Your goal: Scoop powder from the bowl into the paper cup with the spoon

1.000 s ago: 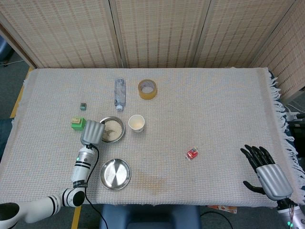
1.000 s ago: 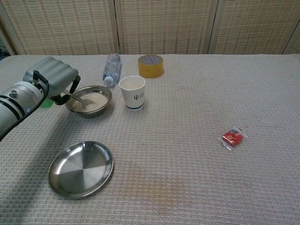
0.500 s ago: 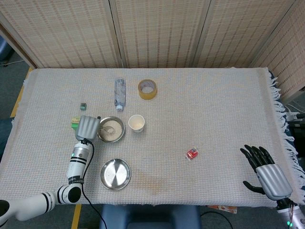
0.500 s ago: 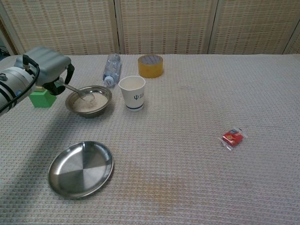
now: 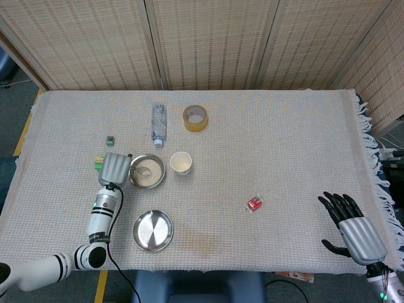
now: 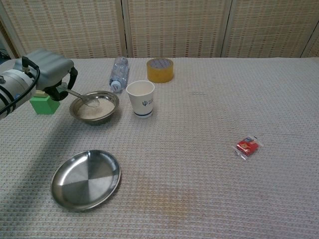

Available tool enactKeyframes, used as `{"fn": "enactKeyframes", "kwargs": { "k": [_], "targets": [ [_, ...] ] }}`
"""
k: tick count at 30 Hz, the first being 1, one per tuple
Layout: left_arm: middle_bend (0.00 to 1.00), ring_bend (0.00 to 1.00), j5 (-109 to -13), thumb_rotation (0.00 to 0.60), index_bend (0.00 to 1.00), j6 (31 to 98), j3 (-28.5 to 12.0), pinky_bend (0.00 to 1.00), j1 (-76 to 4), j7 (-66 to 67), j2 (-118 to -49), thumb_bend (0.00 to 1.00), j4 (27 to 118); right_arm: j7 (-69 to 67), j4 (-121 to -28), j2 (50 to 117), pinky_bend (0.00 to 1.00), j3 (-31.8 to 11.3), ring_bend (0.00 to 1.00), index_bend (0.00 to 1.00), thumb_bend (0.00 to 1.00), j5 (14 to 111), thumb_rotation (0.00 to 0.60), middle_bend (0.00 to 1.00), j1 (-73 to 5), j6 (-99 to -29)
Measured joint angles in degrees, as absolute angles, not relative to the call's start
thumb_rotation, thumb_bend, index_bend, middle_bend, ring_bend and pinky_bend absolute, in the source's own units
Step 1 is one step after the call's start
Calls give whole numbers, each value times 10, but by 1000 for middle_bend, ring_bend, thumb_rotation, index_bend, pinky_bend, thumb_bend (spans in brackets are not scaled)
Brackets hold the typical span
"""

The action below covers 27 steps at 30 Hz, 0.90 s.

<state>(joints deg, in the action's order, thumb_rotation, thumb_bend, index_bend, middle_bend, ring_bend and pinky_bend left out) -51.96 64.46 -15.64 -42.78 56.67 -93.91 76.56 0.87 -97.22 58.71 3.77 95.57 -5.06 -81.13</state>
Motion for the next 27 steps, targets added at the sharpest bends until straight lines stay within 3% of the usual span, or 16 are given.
{"fn": "enactKeyframes", "kwargs": {
  "k": [11, 27],
  "targets": [
    [1000, 1000, -368, 600, 570, 565, -182, 1000, -453, 550, -877, 397, 827, 9, -974, 586, 0, 39, 0, 0, 88, 956, 600, 0, -52, -807],
    [1000, 1000, -220, 600, 573, 529, -212, 1000, -520, 490, -817, 394, 885, 11, -975, 585, 0, 40, 0, 0, 88, 954, 600, 0, -52, -806]
  ]
}}
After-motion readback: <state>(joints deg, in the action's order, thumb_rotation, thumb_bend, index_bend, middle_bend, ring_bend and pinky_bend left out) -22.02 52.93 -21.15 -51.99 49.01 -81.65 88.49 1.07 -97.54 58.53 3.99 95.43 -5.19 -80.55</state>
